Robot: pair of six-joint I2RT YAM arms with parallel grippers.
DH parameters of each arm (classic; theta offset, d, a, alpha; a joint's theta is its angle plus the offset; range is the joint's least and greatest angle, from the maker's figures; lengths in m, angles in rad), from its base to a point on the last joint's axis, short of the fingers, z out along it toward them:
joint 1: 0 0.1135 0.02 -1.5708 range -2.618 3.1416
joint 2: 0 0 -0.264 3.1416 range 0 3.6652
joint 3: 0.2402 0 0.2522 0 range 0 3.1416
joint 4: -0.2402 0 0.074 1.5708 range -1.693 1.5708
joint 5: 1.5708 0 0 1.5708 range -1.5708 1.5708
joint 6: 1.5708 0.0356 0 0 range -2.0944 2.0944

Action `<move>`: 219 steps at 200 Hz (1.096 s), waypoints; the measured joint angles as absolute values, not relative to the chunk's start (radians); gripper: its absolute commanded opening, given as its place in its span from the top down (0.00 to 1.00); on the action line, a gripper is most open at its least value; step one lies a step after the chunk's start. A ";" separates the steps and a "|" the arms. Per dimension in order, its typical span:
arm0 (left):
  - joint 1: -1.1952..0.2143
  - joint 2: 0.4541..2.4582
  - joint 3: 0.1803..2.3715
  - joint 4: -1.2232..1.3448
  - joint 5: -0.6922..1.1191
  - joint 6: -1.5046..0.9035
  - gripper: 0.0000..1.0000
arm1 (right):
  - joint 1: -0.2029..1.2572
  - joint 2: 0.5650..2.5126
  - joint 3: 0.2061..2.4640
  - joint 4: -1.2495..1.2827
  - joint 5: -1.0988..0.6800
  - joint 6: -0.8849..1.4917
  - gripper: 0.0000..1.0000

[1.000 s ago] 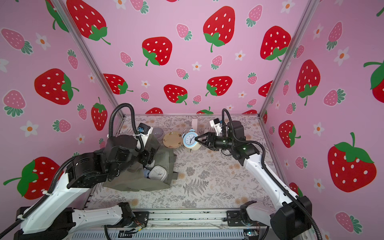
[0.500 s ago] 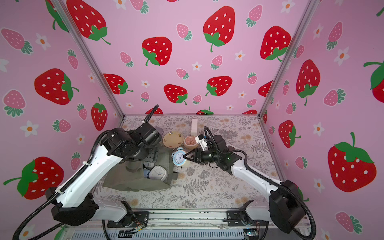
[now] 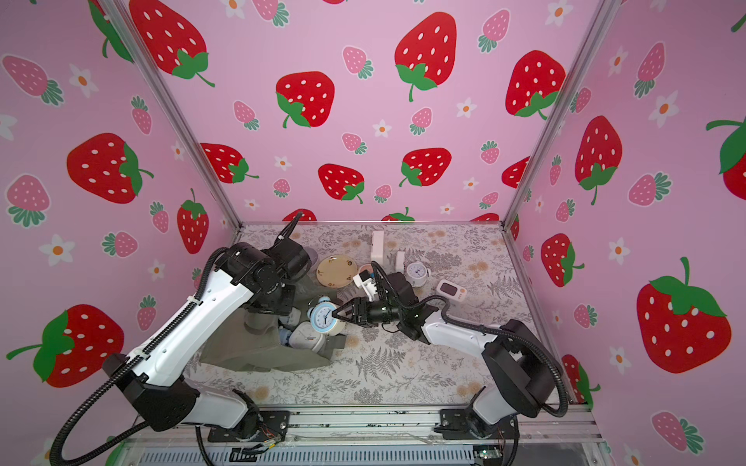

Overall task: Put the alarm clock into the canvas bag
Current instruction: Place the alarm at the canvas bag.

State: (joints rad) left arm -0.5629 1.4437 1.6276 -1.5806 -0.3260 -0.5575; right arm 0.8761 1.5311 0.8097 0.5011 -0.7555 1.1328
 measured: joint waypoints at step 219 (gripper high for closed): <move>-0.187 1.327 1.821 -1.583 -0.149 -0.396 1.00 | 1.201 2.192 1.752 0.298 -0.375 0.917 0.00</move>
